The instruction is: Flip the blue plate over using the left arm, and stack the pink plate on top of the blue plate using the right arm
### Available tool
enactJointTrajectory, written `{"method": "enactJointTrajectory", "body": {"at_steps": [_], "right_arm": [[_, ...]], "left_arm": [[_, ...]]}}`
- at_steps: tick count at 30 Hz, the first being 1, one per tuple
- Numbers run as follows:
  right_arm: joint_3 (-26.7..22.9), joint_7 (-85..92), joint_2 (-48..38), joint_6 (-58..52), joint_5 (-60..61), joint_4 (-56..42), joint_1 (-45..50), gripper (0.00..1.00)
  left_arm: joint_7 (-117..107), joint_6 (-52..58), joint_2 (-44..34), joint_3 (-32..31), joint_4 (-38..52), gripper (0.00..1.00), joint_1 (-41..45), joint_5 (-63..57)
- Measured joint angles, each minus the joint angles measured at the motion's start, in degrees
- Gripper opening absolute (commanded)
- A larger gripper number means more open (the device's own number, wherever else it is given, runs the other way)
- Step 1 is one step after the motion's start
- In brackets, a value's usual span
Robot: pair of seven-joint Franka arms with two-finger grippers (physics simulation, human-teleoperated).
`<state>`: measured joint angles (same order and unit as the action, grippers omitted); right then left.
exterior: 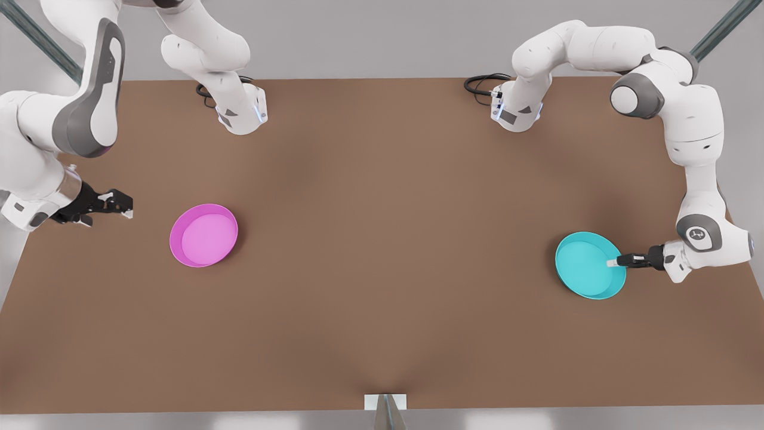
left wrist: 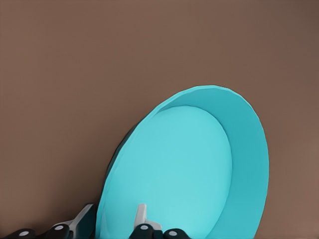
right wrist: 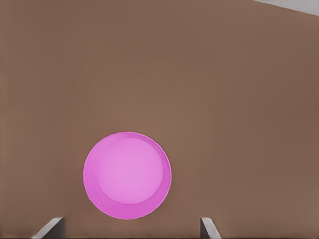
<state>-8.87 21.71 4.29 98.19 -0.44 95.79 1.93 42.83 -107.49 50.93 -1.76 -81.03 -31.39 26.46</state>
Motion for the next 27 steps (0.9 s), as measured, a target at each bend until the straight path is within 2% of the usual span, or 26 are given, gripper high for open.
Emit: {"method": "enactJointTrajectory", "body": {"at_steps": [2, 6, 11, 16, 17, 18, 19, 20, 22, 27], "right_arm": [[0.0, 0.4, 0.3, 0.2, 0.0, -0.4, 2.6, 1.0], [0.1, 0.3, -0.1, -0.1, 0.0, -0.3, -2.5, 1.0], [1.9, -0.4, -0.1, 0.7, -4.4, -0.1, 1.5, 1.0], [1.8, -0.5, -0.2, 3.1, -4.4, 0.8, -3.2, 1.0], [1.8, -0.5, 0.2, 3.2, -4.4, 1.3, -2.4, 1.0], [1.8, -0.5, 0.1, 3.4, -4.4, 1.8, -1.2, 1.0], [1.8, -0.5, 0.3, 3.3, -4.4, 1.8, -0.3, 1.0], [1.8, -0.3, 1.5, 2.5, -4.4, 0.8, -0.5, 1.0], [1.6, 0.0, 4.5, -0.1, -4.2, -2.7, -2.1, 1.0], [1.5, 0.1, 4.9, -0.4, -4.1, -3.9, -1.5, 1.0]], "left_arm": [[0.0, 0.0, 0.5, 0.0, 0.2, 0.43, -0.4, 0.2], [0.0, 0.1, 0.7, 0.0, 0.2, 0.41, -0.4, 0.6], [-0.1, -0.1, 0.6, 0.0, 0.4, 0.41, -0.4, -1.6], [-0.1, 0.8, 0.6, 0.0, 0.3, 0.41, -0.4, -1.0], [-0.2, 1.0, 0.5, 0.0, 0.4, 0.6, -0.4, -0.8], [-0.2, 1.1, 0.5, 0.0, 0.4, 0.84, -0.4, -0.6], [-0.3, 1.1, 0.5, 0.0, 0.5, 0.91, -0.4, -0.5], [-0.4, 1.1, 0.5, 0.0, 0.6, 0.96, -0.4, -0.4], [-0.4, 1.1, 0.5, 0.0, 0.7, 0.96, -0.4, -0.3], [0.0, 1.1, 0.4, 0.0, 0.6, 0.96, -0.4, -0.2]]}}
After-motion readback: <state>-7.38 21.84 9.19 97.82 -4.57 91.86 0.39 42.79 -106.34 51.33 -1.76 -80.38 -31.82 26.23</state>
